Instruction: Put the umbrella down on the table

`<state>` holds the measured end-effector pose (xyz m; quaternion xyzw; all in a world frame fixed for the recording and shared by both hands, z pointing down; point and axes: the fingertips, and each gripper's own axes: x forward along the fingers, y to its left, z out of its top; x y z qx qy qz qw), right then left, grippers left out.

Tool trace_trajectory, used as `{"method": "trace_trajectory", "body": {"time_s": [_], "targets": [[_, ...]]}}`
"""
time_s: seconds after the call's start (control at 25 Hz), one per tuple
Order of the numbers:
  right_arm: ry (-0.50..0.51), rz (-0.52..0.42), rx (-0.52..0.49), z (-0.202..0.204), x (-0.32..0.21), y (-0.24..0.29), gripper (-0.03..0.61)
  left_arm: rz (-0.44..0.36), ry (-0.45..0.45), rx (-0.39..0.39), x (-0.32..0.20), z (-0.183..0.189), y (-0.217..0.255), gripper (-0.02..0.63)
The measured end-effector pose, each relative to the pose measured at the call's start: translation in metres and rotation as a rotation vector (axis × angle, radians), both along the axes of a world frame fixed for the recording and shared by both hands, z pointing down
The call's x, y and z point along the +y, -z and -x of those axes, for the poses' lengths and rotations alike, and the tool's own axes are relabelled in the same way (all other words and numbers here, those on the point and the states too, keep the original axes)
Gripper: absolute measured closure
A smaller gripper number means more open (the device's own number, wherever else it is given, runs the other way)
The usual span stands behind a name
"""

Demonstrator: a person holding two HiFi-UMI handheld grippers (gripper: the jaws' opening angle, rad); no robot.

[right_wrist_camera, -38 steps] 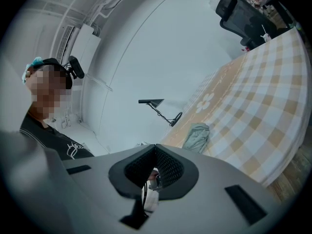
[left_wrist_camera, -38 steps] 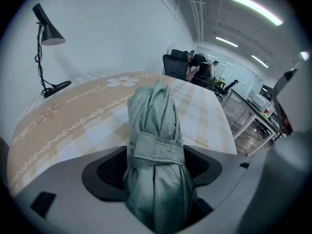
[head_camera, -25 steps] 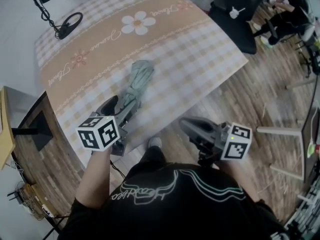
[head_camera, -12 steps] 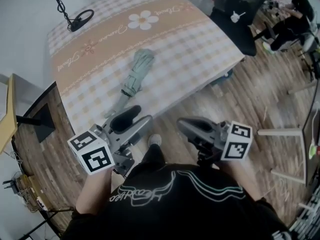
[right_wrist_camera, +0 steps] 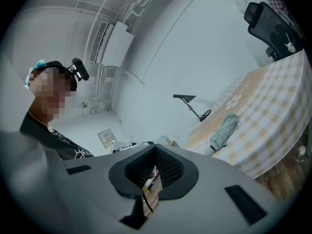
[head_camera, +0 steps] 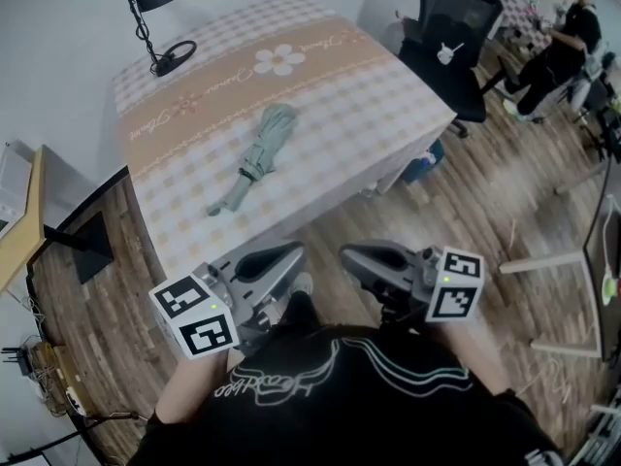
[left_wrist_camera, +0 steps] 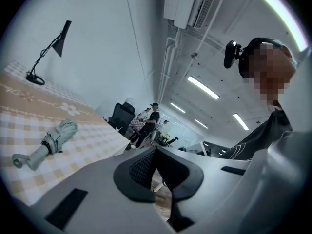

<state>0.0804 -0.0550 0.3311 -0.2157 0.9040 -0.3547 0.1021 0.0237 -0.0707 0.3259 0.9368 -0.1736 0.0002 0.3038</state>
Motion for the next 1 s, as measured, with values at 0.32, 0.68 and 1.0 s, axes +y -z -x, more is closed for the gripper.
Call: {"method": "trace_trajectory", "body": {"time_s": [0.32, 0.68, 1.0], "targets": [[0.003, -0.069, -0.005, -0.004, 0.044, 0.023, 0.568, -0.065, -0.033, -0.012, 0.046, -0.011, 0.017, 0.617], [-0.001, -0.098, -0.005, -0.006, 0.064, 0.032, 0.568, -0.105, -0.062, -0.014, 0.068, -0.019, 0.031, 0.617], [-0.002, -0.106, -0.003, -0.007, 0.067, 0.036, 0.568, -0.16, -0.067, -0.05, 0.073, -0.023, 0.035, 0.617]]}}
